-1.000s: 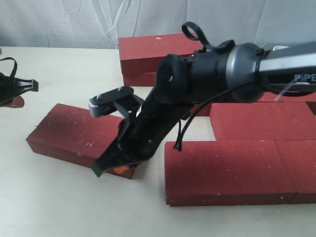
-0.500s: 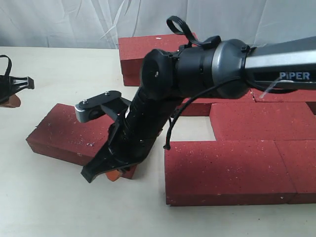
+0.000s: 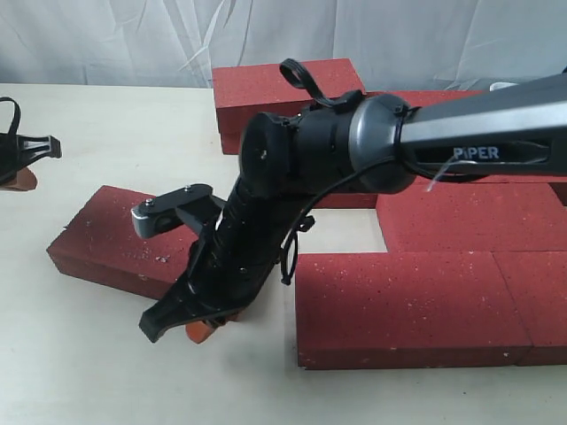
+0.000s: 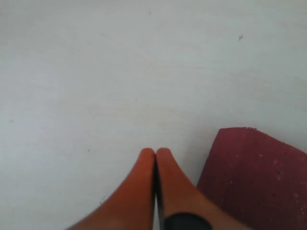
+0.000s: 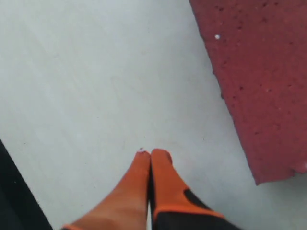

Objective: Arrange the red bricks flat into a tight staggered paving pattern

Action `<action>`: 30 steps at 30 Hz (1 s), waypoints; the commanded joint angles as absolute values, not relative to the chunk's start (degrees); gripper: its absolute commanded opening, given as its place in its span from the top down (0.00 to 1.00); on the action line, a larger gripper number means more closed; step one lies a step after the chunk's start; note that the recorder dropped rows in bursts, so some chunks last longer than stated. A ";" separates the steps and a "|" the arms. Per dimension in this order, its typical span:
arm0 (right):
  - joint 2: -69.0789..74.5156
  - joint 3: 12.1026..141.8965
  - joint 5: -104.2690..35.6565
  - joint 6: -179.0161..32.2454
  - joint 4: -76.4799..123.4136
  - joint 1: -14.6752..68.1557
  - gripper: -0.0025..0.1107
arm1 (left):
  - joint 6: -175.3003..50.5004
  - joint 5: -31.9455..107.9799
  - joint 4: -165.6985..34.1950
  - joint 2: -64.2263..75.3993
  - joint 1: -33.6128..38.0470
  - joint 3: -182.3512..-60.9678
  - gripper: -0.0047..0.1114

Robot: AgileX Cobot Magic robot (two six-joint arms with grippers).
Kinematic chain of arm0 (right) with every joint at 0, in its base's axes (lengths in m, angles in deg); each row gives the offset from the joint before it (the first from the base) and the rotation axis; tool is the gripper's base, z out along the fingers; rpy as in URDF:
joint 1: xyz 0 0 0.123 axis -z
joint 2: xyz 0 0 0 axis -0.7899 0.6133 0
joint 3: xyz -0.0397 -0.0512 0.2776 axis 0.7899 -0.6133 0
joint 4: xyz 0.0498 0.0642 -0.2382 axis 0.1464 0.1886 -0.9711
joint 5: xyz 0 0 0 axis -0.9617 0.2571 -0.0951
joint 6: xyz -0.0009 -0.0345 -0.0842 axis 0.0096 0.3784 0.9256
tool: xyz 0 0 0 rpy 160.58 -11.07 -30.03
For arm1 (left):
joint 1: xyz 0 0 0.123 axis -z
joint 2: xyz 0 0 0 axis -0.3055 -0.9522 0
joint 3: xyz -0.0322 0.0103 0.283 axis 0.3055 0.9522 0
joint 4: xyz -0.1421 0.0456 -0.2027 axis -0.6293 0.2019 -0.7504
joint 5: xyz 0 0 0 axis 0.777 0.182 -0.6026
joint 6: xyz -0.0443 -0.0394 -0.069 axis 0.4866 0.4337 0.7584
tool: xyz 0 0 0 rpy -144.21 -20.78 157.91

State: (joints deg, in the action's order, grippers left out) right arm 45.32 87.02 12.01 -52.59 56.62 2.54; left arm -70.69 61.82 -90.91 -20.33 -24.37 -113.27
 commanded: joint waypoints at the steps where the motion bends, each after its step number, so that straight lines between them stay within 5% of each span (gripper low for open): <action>1: 45.50 87.26 11.16 -52.53 56.01 2.44 0.99 | -70.77 60.95 -91.23 -20.28 -24.57 -113.18 0.96; 30: 45.50 87.26 9.53 -77.82 30.32 2.44 0.99 | -71.01 63.01 -95.98 -28.56 -24.57 -113.18 0.96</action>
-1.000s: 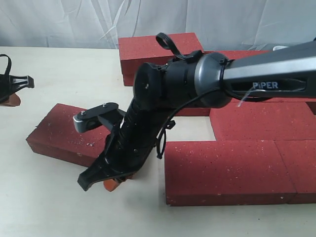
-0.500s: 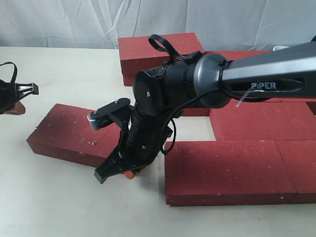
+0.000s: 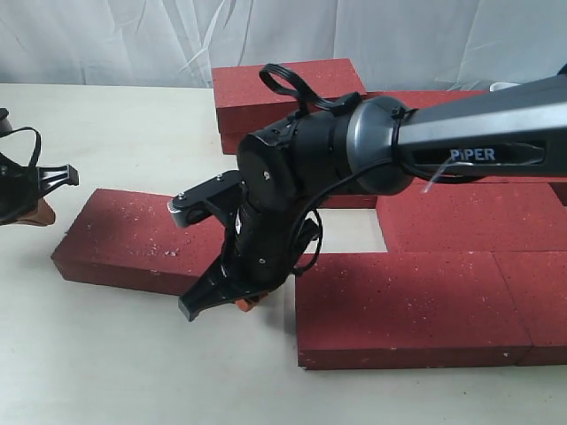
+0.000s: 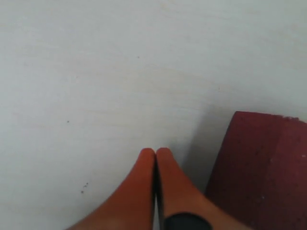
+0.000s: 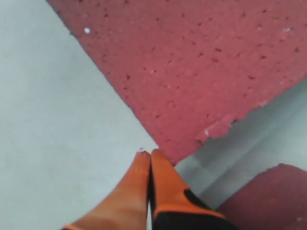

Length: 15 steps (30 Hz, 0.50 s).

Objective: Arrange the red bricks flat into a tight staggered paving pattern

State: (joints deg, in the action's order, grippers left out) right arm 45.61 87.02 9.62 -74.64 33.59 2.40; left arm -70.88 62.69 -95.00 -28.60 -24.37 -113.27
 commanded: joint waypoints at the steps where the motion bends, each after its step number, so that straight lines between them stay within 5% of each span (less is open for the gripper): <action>1: 45.50 87.26 9.53 -78.43 29.93 2.44 0.99 | -71.01 63.17 -95.98 -28.56 -24.57 -113.18 0.96; 15: 45.18 87.26 10.41 -88.28 22.30 2.44 0.99 | -72.56 65.25 -97.60 -28.56 -24.46 -113.18 0.96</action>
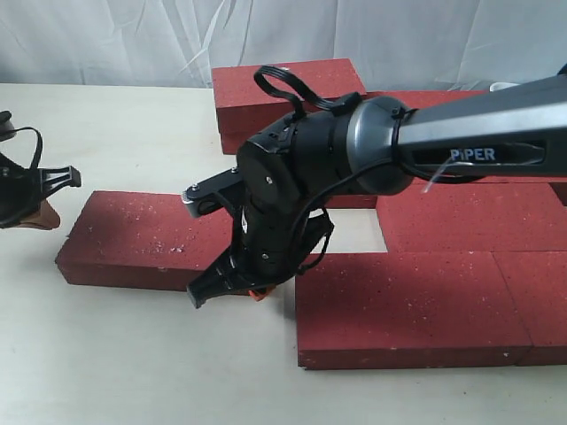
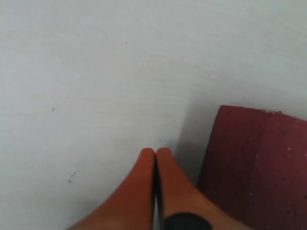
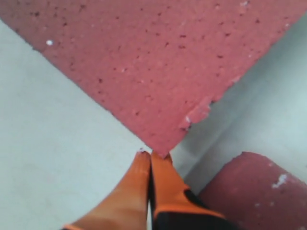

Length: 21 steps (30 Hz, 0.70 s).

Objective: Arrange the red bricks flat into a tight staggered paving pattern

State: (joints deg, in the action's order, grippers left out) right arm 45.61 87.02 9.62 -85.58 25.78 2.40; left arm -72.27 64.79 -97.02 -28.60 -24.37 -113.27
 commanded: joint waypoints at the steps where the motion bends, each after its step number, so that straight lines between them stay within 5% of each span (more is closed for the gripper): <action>1: 44.88 87.26 10.50 -88.28 22.05 2.44 0.99 | -72.56 65.24 -97.71 -28.56 -24.46 -113.18 0.96; 21: 39.87 87.26 9.71 -89.26 20.07 2.44 0.99 | -76.89 66.82 -100.06 -31.65 -19.53 -113.18 0.96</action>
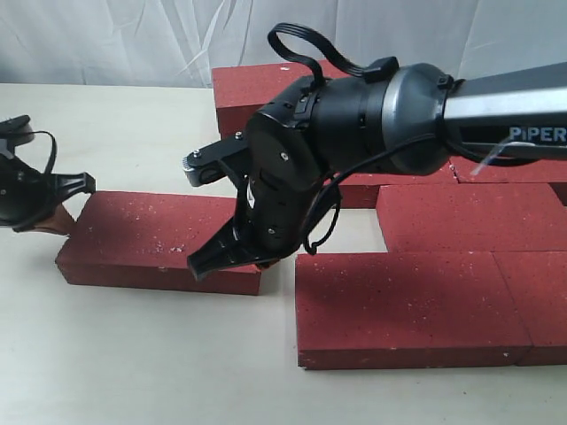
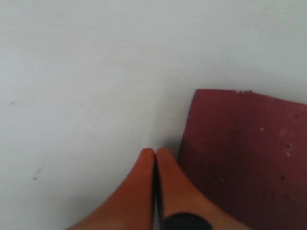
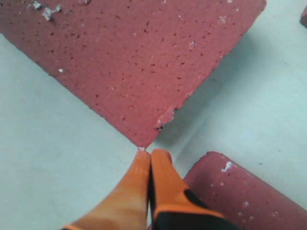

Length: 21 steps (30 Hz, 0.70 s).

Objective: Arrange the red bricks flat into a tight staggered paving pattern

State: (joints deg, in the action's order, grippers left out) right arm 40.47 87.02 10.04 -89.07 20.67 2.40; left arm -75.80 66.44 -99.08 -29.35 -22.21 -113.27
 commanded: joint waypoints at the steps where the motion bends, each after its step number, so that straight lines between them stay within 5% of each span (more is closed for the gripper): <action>1: 39.87 87.26 9.86 -89.26 19.96 2.44 0.99 | -76.89 66.82 -100.60 -32.29 -19.06 -113.18 0.96; 21: 43.47 87.26 11.96 -75.83 31.05 2.44 0.99 | -81.35 67.89 -106.22 -33.78 -18.22 -113.18 0.96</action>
State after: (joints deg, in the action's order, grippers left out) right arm 42.37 87.02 12.02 -76.58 31.24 2.38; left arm -80.07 67.27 -104.85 -33.20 -18.64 -113.27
